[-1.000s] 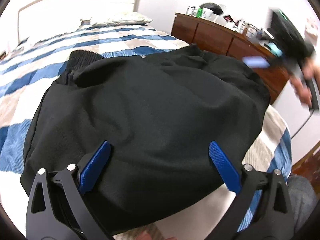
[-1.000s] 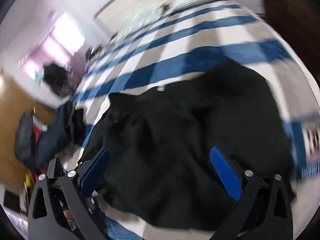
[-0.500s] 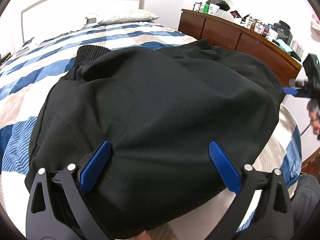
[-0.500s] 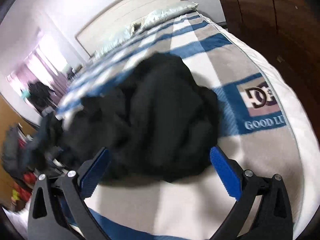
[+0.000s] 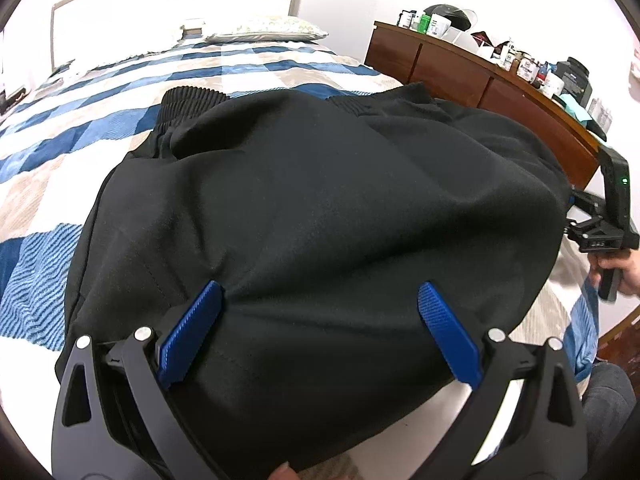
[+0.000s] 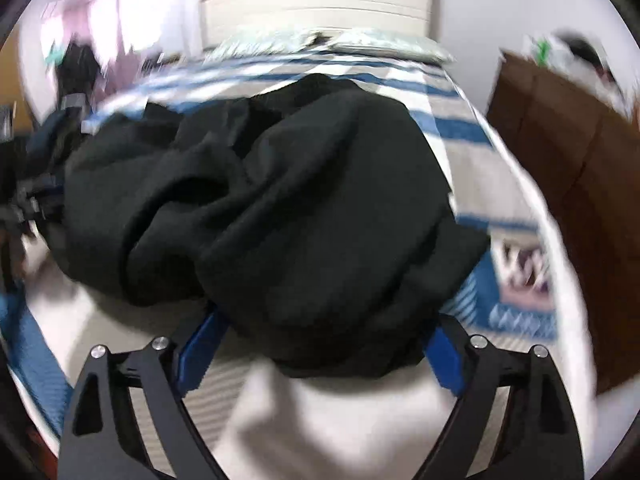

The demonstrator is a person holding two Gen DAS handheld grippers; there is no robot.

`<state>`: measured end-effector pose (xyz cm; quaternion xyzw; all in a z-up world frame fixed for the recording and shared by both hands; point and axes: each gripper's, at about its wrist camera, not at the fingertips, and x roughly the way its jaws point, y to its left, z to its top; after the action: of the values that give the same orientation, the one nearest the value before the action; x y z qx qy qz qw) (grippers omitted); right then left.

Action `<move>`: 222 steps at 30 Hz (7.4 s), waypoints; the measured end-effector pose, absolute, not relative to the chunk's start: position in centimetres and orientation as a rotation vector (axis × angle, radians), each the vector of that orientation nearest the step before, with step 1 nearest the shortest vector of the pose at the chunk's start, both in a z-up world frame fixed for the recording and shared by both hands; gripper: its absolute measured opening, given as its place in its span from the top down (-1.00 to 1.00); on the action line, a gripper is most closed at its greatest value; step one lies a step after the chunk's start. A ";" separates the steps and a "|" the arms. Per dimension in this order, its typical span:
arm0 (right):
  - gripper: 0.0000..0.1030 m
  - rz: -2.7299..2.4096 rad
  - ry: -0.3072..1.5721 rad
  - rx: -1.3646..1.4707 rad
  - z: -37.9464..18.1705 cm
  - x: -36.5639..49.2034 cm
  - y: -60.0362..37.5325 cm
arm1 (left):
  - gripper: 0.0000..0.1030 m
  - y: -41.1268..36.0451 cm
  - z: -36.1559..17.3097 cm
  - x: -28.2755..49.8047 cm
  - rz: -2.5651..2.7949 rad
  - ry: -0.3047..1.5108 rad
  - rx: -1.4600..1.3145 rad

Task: Fold large clothes

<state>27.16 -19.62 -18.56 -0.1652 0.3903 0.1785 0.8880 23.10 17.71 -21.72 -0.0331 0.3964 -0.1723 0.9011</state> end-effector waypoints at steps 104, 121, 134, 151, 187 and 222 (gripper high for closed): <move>-0.92 0.327 0.794 1.308 -28.0 22.5 -30.0 | -0.88 27.4 -25.6 15.0 -0.039 0.744 -1.179; -0.92 0.286 0.834 1.311 -23.7 28.4 -27.2 | -0.88 28.1 -26.8 19.9 0.018 0.753 -1.294; -0.93 0.135 0.917 1.230 -24.1 34.4 -25.7 | -0.88 28.4 -27.9 22.7 -0.002 0.834 -1.332; 0.10 0.220 0.932 0.974 -19.1 38.8 -24.2 | 0.29 28.0 -26.9 23.1 -0.147 0.785 -1.330; 0.32 0.934 0.704 0.719 12.2 33.0 14.2 | 0.48 63.4 10.2 0.9 -0.066 0.310 -0.955; -0.33 1.145 1.135 0.488 -14.9 31.5 51.2 | -0.03 90.4 -9.9 -14.2 0.470 0.377 -0.902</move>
<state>31.53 51.23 -14.94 0.2161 0.5029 0.5071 0.6658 -14.20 90.44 -9.91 -0.4293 0.1794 0.2237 0.8564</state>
